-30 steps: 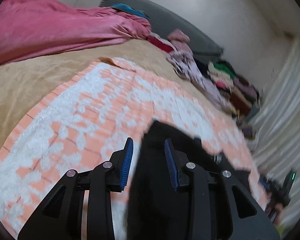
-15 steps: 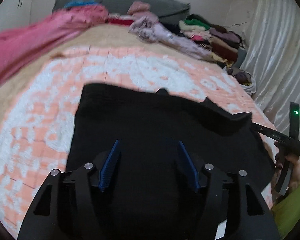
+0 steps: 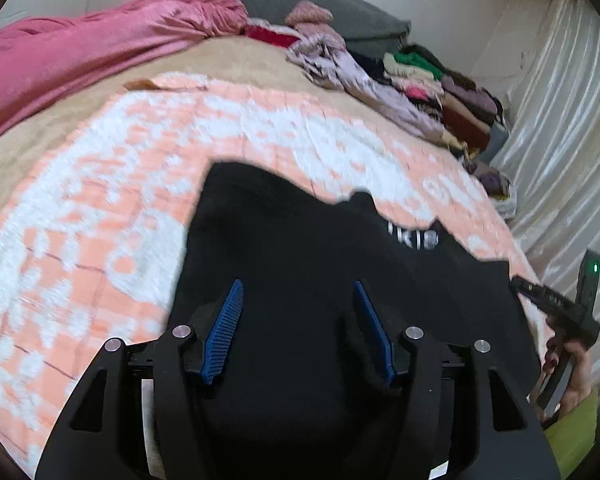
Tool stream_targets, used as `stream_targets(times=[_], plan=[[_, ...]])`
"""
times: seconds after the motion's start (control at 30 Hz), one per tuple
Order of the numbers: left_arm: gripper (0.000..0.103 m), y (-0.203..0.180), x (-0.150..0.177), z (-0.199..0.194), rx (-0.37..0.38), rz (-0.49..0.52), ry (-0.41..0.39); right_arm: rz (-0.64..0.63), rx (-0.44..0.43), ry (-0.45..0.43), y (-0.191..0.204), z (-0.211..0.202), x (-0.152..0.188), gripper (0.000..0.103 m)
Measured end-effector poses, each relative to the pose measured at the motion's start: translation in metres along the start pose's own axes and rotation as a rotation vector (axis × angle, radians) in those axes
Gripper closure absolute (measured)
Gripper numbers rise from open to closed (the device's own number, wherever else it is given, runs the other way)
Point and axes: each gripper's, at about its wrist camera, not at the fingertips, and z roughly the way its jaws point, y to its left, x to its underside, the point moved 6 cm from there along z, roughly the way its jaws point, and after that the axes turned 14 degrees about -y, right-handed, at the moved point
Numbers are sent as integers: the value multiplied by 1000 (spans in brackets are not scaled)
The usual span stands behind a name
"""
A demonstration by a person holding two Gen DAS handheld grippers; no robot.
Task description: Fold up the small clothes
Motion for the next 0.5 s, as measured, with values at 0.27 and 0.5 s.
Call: stream_targets(times=[0.27,0.5], plan=[[45,28,-32,16,-80,-6,-3,14,-20,6,2,8,-2,69],[45,33,-44,48,-114,90,23,14,-31,8,5,9,-2,69]])
